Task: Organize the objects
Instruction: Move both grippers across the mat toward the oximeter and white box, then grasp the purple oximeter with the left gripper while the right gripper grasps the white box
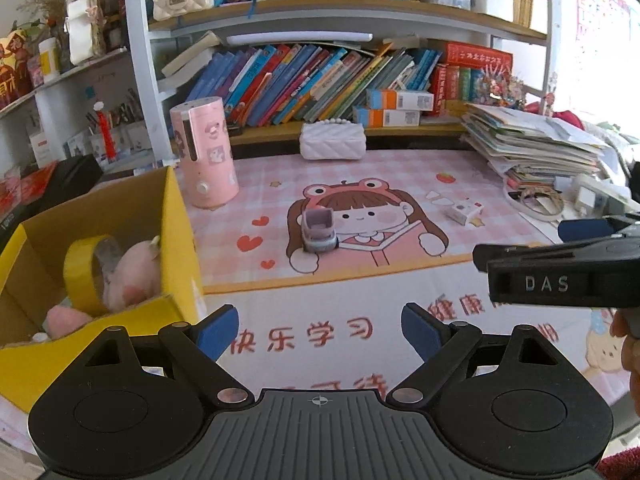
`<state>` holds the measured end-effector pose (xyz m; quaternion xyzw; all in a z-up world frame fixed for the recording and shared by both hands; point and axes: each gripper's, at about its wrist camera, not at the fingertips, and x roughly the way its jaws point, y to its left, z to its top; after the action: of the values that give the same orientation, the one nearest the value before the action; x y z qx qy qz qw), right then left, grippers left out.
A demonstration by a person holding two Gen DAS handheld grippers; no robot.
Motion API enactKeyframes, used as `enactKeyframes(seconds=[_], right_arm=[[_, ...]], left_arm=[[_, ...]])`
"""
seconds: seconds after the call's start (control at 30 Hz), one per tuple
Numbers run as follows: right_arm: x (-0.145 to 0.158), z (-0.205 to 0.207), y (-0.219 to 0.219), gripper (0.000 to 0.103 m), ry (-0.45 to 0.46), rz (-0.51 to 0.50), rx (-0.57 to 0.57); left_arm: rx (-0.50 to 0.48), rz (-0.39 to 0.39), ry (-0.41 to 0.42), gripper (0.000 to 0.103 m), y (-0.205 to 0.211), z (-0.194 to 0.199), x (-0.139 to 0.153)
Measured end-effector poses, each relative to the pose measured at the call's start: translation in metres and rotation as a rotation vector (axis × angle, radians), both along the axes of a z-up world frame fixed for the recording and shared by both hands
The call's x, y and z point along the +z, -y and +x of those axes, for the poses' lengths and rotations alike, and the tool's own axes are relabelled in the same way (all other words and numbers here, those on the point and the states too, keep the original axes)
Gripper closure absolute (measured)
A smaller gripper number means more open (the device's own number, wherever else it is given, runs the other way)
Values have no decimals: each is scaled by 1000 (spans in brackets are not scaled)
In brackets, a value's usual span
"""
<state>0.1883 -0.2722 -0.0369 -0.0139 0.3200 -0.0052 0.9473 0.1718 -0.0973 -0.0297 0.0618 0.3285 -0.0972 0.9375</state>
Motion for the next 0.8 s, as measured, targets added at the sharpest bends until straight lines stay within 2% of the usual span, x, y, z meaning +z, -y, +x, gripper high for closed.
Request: enactKeyframes(seconds=[0.27, 0.57, 0.63, 0.8], right_arm=[[-11, 52, 40, 13, -10, 31, 18], [-37, 120, 83, 13, -3, -10, 64], [-44, 139, 93, 7, -21, -13, 51], [-68, 182, 113, 3, -104, 9, 44]], left_arm=[[72, 16, -15, 14, 27, 36, -8], [139, 32, -28, 14, 48, 88, -18], [154, 38, -28, 14, 51, 99, -21], [189, 38, -39, 14, 57, 123, -27]])
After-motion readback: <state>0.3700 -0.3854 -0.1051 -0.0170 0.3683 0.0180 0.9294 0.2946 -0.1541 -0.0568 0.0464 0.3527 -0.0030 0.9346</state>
